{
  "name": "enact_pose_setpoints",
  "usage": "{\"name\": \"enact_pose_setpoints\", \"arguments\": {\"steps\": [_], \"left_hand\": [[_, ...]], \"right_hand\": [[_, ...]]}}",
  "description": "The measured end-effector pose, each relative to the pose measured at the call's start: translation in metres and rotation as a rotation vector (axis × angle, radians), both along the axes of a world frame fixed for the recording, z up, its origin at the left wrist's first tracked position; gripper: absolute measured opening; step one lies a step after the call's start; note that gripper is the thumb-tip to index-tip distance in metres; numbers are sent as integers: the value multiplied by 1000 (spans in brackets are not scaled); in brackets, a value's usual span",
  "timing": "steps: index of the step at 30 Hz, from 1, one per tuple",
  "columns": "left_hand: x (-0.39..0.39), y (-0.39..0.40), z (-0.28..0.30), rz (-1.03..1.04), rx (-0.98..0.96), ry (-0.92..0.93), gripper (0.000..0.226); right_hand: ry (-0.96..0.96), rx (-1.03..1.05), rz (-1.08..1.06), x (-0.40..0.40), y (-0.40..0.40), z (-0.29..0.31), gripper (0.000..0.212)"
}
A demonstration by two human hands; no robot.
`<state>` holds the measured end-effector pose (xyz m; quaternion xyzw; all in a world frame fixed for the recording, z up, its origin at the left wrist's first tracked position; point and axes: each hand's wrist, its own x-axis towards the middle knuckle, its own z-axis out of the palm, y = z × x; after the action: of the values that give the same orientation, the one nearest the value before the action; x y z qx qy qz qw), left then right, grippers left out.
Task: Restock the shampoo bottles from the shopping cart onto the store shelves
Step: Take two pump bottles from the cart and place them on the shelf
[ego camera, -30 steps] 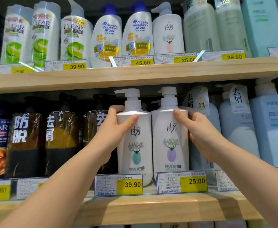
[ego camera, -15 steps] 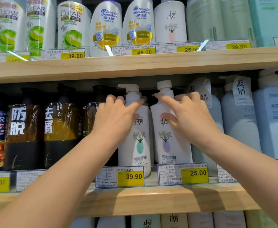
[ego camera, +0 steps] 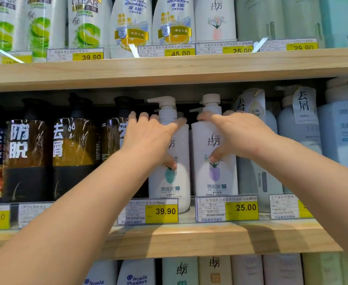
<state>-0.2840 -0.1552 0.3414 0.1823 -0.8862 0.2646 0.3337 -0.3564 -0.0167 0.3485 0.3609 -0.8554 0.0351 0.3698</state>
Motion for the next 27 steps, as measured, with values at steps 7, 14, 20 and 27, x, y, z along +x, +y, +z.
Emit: {"name": "enact_pose_setpoints", "arguments": {"steps": [7,14,20,27], "left_hand": [[2,-1,0,-34,-13,8,99],[0,0,-1,-65,50,-3,96],[0,-1,0,-78,81,-26,100],[2,-2,-7,-112,112,-23,100]], "right_hand": [[-87,8,60,-4,-3,4,95],[0,-10,-40,7,-6,-4,100],[-37,-20,-25,6,-6,2,95],[-135,-34,-9,0,-5,-9,100]]}}
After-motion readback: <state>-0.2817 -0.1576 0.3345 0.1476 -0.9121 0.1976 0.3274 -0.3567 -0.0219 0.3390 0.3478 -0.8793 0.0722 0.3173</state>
